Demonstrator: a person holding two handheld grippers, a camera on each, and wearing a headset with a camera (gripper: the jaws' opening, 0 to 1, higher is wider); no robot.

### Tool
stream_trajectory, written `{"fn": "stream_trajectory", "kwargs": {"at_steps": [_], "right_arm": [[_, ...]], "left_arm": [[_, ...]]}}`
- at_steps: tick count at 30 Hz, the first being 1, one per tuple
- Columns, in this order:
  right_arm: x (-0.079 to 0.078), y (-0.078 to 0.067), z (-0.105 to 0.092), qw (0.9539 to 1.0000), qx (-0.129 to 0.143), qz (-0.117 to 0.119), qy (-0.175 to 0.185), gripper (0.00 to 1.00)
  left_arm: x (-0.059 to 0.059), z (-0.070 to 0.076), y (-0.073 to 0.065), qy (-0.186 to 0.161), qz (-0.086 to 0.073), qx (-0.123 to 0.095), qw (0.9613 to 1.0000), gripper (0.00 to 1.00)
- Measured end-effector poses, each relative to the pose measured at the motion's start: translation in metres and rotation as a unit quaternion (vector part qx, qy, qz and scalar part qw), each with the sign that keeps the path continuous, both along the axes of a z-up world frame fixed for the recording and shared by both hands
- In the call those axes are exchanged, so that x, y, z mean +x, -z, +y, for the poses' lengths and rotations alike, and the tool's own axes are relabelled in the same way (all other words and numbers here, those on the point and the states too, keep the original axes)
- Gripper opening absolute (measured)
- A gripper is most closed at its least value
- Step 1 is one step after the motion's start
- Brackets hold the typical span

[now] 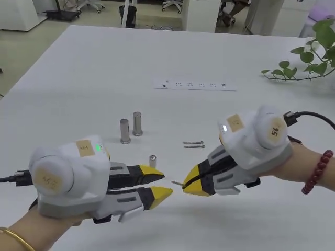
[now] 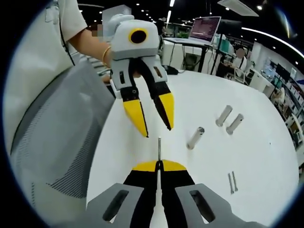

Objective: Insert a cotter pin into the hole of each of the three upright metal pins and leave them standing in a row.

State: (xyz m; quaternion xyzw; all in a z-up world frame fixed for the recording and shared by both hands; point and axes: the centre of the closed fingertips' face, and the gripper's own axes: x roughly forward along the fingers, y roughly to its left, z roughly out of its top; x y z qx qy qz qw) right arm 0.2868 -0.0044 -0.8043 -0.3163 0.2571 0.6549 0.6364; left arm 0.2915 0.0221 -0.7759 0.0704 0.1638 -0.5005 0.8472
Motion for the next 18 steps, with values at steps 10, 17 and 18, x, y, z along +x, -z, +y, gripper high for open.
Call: {"fn": "stream_trajectory", "kwargs": {"at_steps": [10, 17, 18], "right_arm": [[0.017, 0.006, -0.002, 0.9988, -0.042, -0.021, 0.010, 0.02], [0.029, 0.010, -0.003, 0.9969, -0.068, -0.035, 0.017, 0.02], [0.030, 0.011, -0.003, 0.9967, -0.071, -0.035, 0.017, 0.02]], "left_arm": [[0.015, 0.015, 0.004, -0.062, 0.010, -0.021, 0.9978, 0.26], [0.031, 0.026, 0.013, -0.098, 0.016, -0.013, 0.9949, 0.28], [0.033, 0.026, 0.014, -0.101, 0.016, -0.011, 0.9947, 0.28]]}}
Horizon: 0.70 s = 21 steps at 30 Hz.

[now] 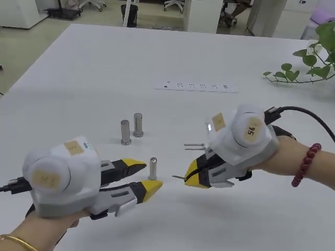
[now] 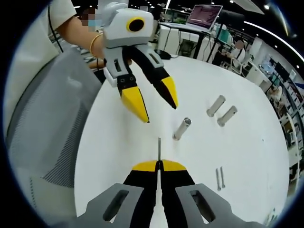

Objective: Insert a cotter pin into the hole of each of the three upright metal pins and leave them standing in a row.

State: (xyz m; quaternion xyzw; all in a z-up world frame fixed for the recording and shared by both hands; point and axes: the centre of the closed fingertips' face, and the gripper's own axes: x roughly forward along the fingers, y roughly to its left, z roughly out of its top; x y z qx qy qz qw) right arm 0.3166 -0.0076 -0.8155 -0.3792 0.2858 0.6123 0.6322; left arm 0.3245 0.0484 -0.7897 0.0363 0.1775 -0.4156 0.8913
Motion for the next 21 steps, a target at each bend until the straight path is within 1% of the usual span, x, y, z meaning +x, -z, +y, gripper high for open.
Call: {"fn": "stream_trajectory", "kwargs": {"at_steps": [1, 3, 6, 8, 9, 12, 13, 17, 18, 21], "right_arm": [[0.002, 0.001, 0.000, 1.0000, -0.003, -0.001, 0.002, 0.02], [0.005, 0.002, -0.001, 0.9999, -0.010, 0.000, 0.008, 0.02], [0.009, 0.003, -0.001, 0.9998, -0.019, -0.003, 0.011, 0.02], [0.012, 0.004, -0.001, 0.9996, -0.024, -0.003, 0.015, 0.02], [0.013, 0.004, -0.001, 0.9995, -0.025, -0.004, 0.016, 0.02], [0.018, 0.005, 0.000, 0.9993, -0.030, -0.005, 0.022, 0.02], [0.020, 0.006, 0.000, 0.9991, -0.034, -0.009, 0.022, 0.02], [0.024, 0.008, 0.002, 0.9989, -0.038, -0.008, 0.026, 0.02], [0.025, 0.009, 0.003, 0.9988, -0.039, -0.006, 0.028, 0.02], [0.029, 0.011, 0.005, 0.9986, -0.043, -0.007, 0.029, 0.02]], "left_arm": [[0.003, 0.001, 0.002, -0.005, 0.000, 0.007, 1.0000, 0.28], [0.007, 0.003, 0.005, -0.011, 0.001, 0.013, 0.9999, 0.28], [0.013, 0.004, 0.009, -0.018, 0.005, 0.012, 0.9997, 0.27], [0.016, 0.004, 0.012, -0.024, 0.006, 0.020, 0.9995, 0.27], [0.018, 0.004, 0.015, -0.026, 0.008, 0.028, 0.9992, 0.26], [0.023, 0.004, 0.021, -0.033, 0.014, 0.026, 0.9990, 0.25], [0.025, 0.004, 0.023, -0.036, 0.016, 0.025, 0.9989, 0.24], [0.029, 0.004, 0.031, -0.042, 0.026, 0.037, 0.9981, 0.22], [0.029, 0.005, 0.034, -0.043, 0.030, 0.043, 0.9977, 0.21], [0.032, 0.005, 0.037, -0.047, 0.031, 0.042, 0.9975, 0.21]]}}
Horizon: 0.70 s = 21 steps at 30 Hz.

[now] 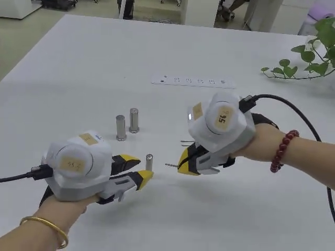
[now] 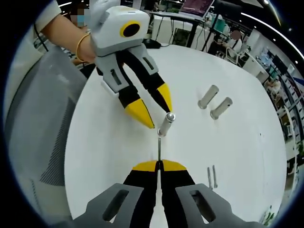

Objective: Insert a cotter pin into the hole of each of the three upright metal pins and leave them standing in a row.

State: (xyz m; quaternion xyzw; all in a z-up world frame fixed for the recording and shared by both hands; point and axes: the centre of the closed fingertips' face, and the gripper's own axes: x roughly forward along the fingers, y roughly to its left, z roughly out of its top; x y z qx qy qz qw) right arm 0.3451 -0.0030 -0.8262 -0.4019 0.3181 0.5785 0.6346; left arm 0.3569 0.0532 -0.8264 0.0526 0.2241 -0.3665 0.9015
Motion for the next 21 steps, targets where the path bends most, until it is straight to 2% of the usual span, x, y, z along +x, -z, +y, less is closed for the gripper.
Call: {"fn": "stream_trajectory", "kwargs": {"at_steps": [11, 21], "right_arm": [[0.009, 0.005, 0.005, 0.9999, -0.013, -0.006, -0.001, 0.02], [0.014, 0.002, 0.014, 0.9999, -0.015, -0.009, -0.002, 0.02]], "left_arm": [[0.005, -0.006, 0.003, 0.006, -0.002, -0.001, 1.0000, 0.16], [0.010, -0.009, 0.006, 0.008, -0.004, -0.001, 1.0000, 0.12]]}}
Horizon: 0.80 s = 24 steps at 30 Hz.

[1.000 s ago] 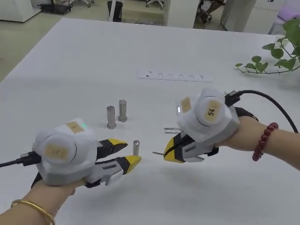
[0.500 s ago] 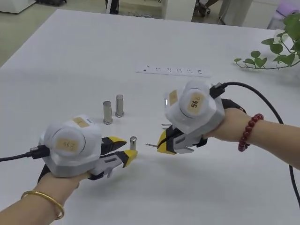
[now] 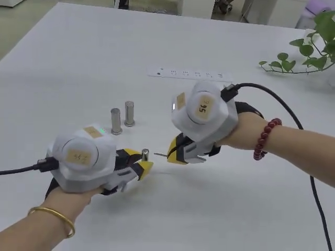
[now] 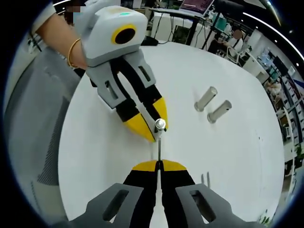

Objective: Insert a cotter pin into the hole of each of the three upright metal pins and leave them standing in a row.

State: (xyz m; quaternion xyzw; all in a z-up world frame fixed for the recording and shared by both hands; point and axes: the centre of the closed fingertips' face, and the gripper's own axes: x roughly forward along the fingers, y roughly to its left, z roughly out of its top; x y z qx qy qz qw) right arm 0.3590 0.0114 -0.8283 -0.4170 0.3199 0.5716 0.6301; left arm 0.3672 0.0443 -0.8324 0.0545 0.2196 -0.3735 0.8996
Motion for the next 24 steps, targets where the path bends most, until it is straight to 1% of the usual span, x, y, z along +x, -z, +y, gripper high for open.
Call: {"fn": "stream_trajectory", "kwargs": {"at_steps": [6, 17, 24], "right_arm": [[0.000, 0.000, 0.003, 1.0000, -0.004, 0.000, -0.004, 0.02], [0.000, 0.002, 0.008, 0.9999, -0.011, 0.000, -0.012, 0.02], [0.001, 0.000, 0.014, 0.9997, -0.013, -0.003, -0.018, 0.02]], "left_arm": [[0.000, 0.000, 0.002, 0.002, 0.001, 0.004, 1.0000, 0.08], [0.001, -0.001, 0.003, 0.001, 0.000, 0.001, 1.0000, 0.08], [0.001, -0.001, 0.004, 0.002, -0.002, 0.001, 1.0000, 0.07]]}}
